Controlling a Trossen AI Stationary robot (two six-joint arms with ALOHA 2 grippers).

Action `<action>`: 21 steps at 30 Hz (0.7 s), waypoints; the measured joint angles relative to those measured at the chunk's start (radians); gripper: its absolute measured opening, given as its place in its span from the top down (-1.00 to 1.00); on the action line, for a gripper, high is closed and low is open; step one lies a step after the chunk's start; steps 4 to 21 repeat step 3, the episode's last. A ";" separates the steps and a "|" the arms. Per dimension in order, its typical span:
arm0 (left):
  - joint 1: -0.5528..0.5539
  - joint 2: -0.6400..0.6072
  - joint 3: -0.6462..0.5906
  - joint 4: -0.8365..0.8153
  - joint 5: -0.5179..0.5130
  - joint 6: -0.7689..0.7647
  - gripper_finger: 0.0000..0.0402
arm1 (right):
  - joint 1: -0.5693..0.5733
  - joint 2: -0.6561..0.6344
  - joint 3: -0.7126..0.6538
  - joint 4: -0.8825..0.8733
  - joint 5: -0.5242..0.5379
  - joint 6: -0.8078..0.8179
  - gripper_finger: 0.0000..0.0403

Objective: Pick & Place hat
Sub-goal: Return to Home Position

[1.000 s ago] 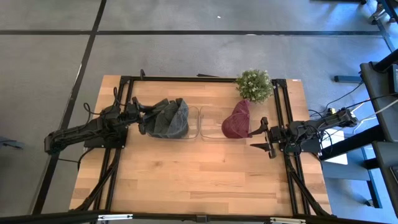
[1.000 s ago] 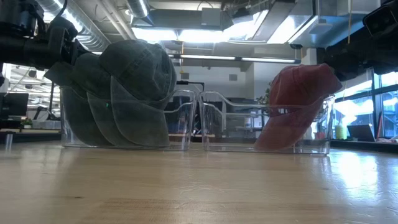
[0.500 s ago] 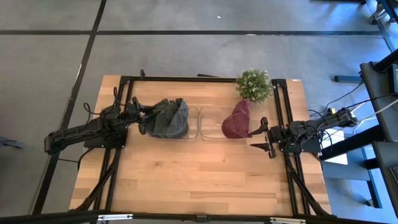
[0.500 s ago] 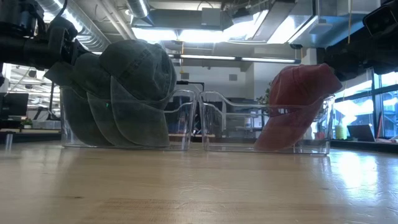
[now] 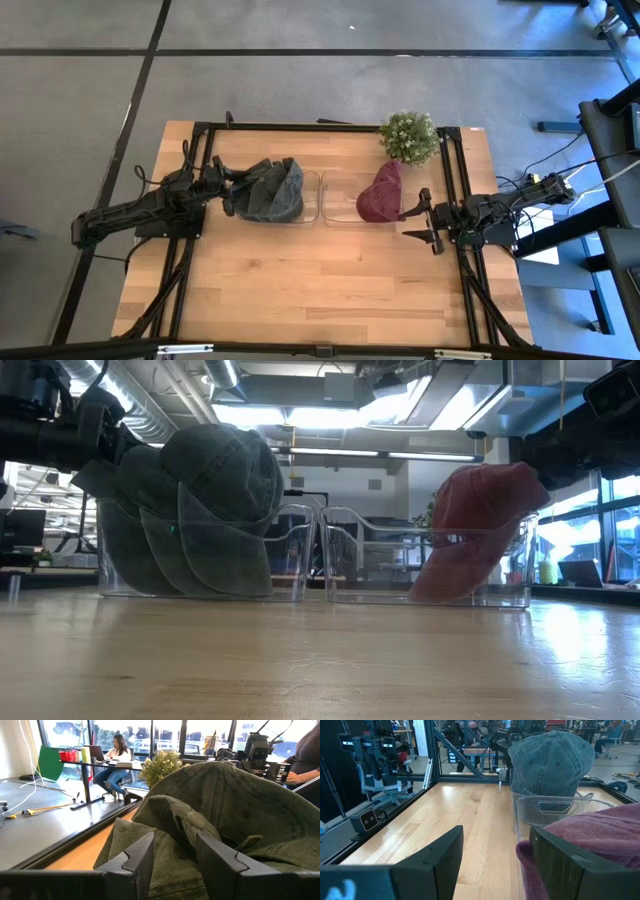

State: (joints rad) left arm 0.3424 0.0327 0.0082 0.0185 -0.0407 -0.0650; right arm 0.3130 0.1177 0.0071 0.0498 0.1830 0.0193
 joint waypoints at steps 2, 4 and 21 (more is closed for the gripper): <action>0.000 0.000 0.000 0.000 0.000 0.000 0.31 | 0.000 0.000 0.000 0.000 0.000 0.001 -0.13; 0.000 0.000 0.000 0.000 0.000 0.000 0.31 | 0.000 0.000 0.000 0.000 0.000 0.002 -0.13; 0.000 0.000 0.000 0.000 0.000 0.000 0.31 | 0.000 0.000 0.000 0.000 0.000 0.002 -0.13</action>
